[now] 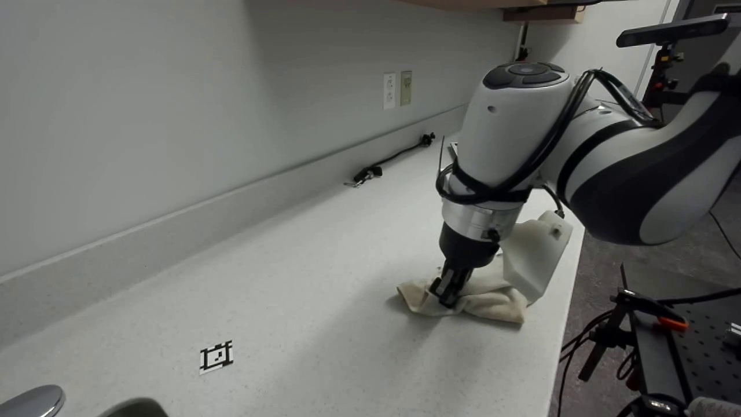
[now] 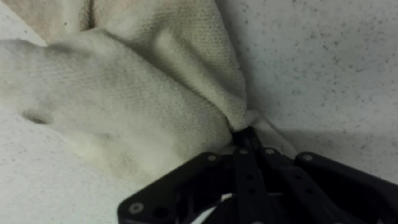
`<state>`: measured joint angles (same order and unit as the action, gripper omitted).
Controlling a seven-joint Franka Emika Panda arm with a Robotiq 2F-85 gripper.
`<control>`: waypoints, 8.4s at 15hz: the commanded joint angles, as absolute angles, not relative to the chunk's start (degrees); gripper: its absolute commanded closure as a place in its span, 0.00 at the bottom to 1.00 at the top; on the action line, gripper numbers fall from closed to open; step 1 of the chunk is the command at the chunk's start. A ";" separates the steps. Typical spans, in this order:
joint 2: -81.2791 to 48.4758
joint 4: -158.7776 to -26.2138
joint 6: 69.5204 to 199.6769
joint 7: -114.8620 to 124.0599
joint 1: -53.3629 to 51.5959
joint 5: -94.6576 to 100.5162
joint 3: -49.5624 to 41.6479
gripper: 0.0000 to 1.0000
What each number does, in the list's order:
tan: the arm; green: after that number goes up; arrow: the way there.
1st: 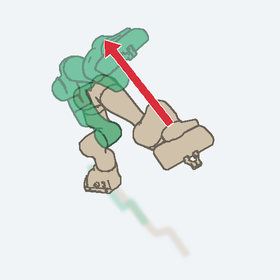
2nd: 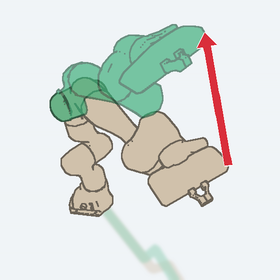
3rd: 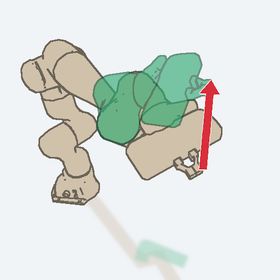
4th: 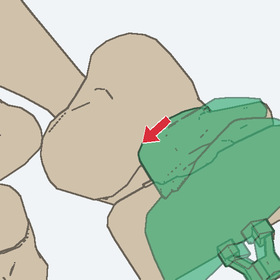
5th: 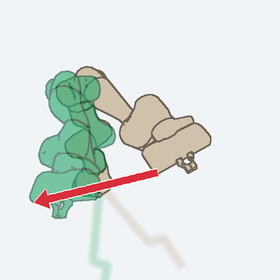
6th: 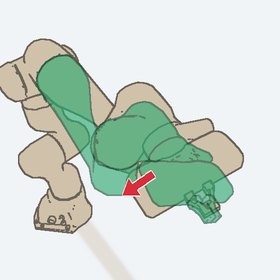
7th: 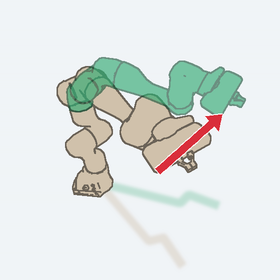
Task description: Use the white cloth to wipe the top of the cabinet
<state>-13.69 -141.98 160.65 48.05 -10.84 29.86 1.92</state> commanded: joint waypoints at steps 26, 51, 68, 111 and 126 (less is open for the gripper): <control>6.90 -157.43 150.15 59.95 -10.40 37.94 -0.34 1.00; -10.31 -149.91 162.70 60.34 -3.67 37.35 2.78 1.00; -25.99 -127.19 161.24 40.35 -3.99 30.61 19.27 1.00; -26.40 -123.66 156.79 25.66 -18.05 13.13 9.31 1.00; -16.05 -142.62 160.21 36.24 -16.55 13.15 -5.39 1.00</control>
